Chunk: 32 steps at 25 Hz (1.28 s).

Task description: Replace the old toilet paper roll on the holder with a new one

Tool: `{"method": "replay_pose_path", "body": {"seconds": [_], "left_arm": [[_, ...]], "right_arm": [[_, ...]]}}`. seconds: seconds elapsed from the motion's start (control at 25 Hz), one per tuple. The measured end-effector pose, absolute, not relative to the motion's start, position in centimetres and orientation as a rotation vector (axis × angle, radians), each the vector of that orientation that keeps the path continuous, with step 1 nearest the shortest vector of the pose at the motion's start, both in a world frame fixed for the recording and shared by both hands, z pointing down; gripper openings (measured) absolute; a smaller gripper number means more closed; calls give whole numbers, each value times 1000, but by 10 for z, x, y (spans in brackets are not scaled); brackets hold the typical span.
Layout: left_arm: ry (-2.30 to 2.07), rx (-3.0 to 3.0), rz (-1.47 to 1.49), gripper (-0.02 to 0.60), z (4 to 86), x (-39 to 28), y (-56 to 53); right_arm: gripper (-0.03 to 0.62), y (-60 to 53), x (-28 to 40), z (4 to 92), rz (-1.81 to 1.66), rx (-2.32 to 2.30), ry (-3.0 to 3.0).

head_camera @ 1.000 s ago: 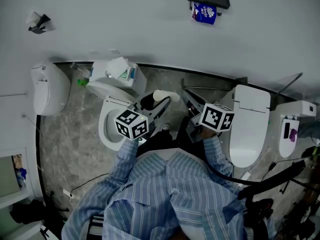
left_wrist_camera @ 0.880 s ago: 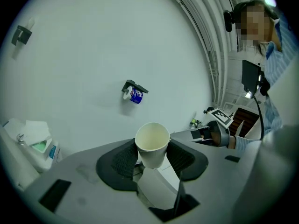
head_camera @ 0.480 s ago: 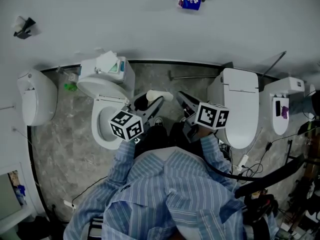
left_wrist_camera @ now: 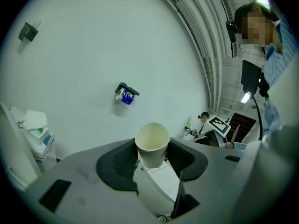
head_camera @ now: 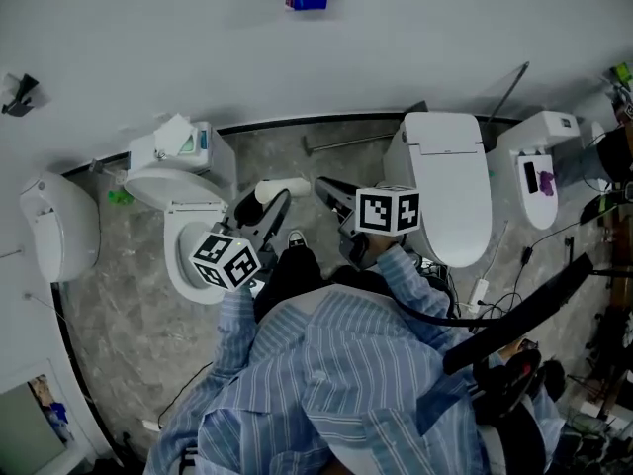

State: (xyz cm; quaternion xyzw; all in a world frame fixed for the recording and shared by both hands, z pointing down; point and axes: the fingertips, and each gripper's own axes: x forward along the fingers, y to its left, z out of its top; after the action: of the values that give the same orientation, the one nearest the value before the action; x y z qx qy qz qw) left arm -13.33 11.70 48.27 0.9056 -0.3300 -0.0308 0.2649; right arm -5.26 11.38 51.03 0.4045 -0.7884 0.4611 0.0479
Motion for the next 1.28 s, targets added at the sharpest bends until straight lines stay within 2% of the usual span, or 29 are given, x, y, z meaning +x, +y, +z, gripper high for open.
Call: {"method": "replay_pose_path", "body": {"seconds": [0.44,0.84,1.28], "left_arm": [[-924,2429,-42,190,489,-78,185],[-953,2400,13,190,508,-57,258],[-931,2432,27,190,504,-48,277]], "right_arm": [[23,187,15,523,1421,1239,-2377],[23,258,33,545,1464,1181,-2371],[23,275,39,540,1435,1194,-2385]]}}
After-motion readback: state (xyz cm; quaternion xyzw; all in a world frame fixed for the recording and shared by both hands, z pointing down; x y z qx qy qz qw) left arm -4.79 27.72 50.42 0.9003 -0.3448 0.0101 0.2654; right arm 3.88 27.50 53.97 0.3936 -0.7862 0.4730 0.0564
